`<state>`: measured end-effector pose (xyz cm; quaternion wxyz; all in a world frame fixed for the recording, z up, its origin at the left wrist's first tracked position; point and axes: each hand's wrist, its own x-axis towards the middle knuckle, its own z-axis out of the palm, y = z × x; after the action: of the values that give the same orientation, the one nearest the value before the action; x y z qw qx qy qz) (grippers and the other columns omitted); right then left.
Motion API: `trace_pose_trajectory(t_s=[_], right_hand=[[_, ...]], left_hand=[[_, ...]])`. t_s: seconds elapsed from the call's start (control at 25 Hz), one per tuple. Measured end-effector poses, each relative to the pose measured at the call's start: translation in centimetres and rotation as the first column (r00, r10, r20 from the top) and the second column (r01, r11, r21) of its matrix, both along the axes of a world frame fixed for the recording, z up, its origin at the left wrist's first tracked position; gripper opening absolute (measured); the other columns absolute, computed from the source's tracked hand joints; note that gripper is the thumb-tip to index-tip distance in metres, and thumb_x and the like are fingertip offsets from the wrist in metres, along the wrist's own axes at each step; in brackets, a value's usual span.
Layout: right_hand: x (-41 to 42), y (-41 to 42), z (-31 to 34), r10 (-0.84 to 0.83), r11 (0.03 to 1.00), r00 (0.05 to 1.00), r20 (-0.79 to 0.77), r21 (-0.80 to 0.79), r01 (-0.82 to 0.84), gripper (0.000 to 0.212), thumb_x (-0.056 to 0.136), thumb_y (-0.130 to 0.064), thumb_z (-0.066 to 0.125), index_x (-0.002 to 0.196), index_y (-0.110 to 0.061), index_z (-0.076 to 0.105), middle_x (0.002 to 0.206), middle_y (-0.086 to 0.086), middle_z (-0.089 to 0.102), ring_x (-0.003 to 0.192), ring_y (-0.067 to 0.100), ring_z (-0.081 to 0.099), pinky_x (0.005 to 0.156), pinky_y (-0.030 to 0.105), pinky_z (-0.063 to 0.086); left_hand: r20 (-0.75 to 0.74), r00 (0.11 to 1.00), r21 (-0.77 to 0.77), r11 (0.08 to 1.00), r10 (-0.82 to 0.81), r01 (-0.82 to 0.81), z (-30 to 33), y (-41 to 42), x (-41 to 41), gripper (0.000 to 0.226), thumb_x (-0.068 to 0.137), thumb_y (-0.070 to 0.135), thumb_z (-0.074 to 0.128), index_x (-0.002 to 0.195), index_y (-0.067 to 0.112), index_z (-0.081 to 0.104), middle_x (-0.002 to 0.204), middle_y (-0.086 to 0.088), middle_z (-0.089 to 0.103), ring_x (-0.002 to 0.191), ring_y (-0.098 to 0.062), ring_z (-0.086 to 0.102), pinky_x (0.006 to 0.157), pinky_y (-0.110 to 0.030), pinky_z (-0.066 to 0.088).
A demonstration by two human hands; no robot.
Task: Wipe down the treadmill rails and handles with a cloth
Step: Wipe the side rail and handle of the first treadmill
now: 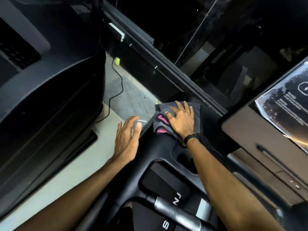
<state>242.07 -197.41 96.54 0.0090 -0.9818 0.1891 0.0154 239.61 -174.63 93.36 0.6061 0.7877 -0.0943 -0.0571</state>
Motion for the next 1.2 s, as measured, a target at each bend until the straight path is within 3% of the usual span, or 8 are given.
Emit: trace_pose_trajectory(t_s=[0.12, 0.24, 0.4, 0.56, 0.64, 0.76, 0.96, 1.2], right_hand=[[-1.4, 4.3, -0.1, 0.164, 0.986, 0.986, -0.018, 0.022, -0.164, 0.044, 0.096, -0.047, 0.051, 0.133, -0.027, 0.064, 0.151, -0.004, 0.048, 0.147, 0.022, 0.026, 0.123, 0.041, 0.004], [-2.5, 7.5, -0.2, 0.275, 0.961, 0.959, -0.064, 0.054, -0.272, 0.042, 0.094, -0.046, 0.051, 0.124, -0.023, 0.070, 0.139, -0.003, 0.059, 0.140, 0.021, 0.038, 0.121, 0.038, 0.009], [-4.5, 12.5, -0.6, 0.409, 0.908, 0.905, -0.115, 0.151, -0.391, 0.042, 0.089, -0.050, 0.051, 0.093, -0.018, 0.077, 0.103, 0.011, 0.073, 0.109, 0.026, 0.060, 0.110, 0.035, 0.027], [-7.6, 16.9, -0.4, 0.513, 0.844, 0.849, -0.122, 0.248, -0.475, 0.038, 0.082, -0.045, 0.046, 0.066, -0.014, 0.059, 0.078, 0.013, 0.070, 0.085, 0.030, 0.065, 0.100, 0.037, 0.038], [-9.4, 18.3, -0.2, 0.565, 0.801, 0.820, -0.094, 0.303, -0.517, 0.028, 0.075, -0.041, 0.044, 0.062, -0.017, 0.051, 0.076, 0.013, 0.070, 0.083, 0.031, 0.065, 0.100, 0.038, 0.039], [-11.4, 19.7, -0.2, 0.617, 0.752, 0.786, -0.044, 0.328, -0.572, 0.031, 0.072, -0.039, 0.043, 0.066, -0.016, 0.061, 0.077, 0.012, 0.071, 0.084, 0.030, 0.065, 0.098, 0.038, 0.039], [-14.1, 21.1, -0.4, 0.676, 0.686, 0.736, 0.043, 0.328, -0.649, 0.024, 0.077, -0.034, 0.051, 0.069, -0.014, 0.061, 0.080, 0.010, 0.071, 0.086, 0.029, 0.064, 0.097, 0.039, 0.038], [-16.5, 21.7, -0.4, 0.719, 0.604, 0.678, 0.155, 0.344, -0.719, 0.020, 0.086, -0.034, 0.051, 0.079, -0.022, 0.066, 0.094, 0.008, 0.072, 0.098, 0.028, 0.061, 0.098, 0.040, 0.035]], left_hand=[[-0.019, 0.999, 0.054, 0.998, 0.026, -0.025, -0.2, 2.2, 0.4, 0.075, 0.090, 0.061, 0.020, 0.135, 0.012, 0.055, 0.139, -0.002, 0.056, 0.124, 0.001, 0.042, 0.123, -0.037, 0.009], [-0.024, 0.997, 0.064, 0.996, 0.068, -0.066, 0.4, 3.7, -0.4, 0.076, 0.089, 0.062, 0.019, 0.136, 0.013, 0.055, 0.138, 0.001, 0.056, 0.117, 0.012, 0.035, 0.123, -0.035, 0.007], [-0.027, 0.994, 0.089, 0.990, 0.108, -0.105, 1.1, 5.0, -2.3, 0.080, 0.087, 0.064, 0.019, 0.137, 0.013, 0.055, 0.140, 0.001, 0.056, 0.114, 0.019, 0.031, 0.124, -0.031, 0.004], [-0.027, 0.988, 0.139, 0.980, 0.150, -0.145, 1.5, 6.4, -4.6, 0.080, 0.087, 0.064, 0.017, 0.137, 0.015, 0.054, 0.142, 0.003, 0.054, 0.121, 0.013, 0.034, 0.120, -0.024, 0.001], [-0.030, 0.987, 0.186, 0.971, 0.160, -0.151, 1.9, 7.5, -6.1, 0.071, 0.095, 0.060, 0.021, 0.138, 0.015, 0.054, 0.142, 0.002, 0.054, 0.118, 0.016, 0.031, 0.121, -0.026, 0.001], [-0.026, 0.986, 0.255, 0.955, 0.164, -0.152, 2.6, 8.9, -8.5, 0.051, 0.106, 0.041, 0.025, 0.138, 0.015, 0.055, 0.141, 0.001, 0.055, 0.111, 0.021, 0.027, 0.123, -0.031, 0.001], [-0.017, 0.984, 0.330, 0.930, 0.175, -0.160, 2.7, 10.9, -12.3, 0.058, 0.102, 0.051, 0.023, 0.139, 0.018, 0.053, 0.140, 0.005, 0.055, 0.122, 0.008, 0.037, 0.123, -0.029, -0.002], [-0.099, 0.966, 0.296, 0.934, 0.239, -0.201, 2.7, 12.6, -17.2, 0.080, 0.084, 0.076, 0.021, 0.145, 0.028, 0.043, 0.137, 0.001, 0.056, 0.128, -0.018, 0.050, 0.112, -0.042, 0.036]])
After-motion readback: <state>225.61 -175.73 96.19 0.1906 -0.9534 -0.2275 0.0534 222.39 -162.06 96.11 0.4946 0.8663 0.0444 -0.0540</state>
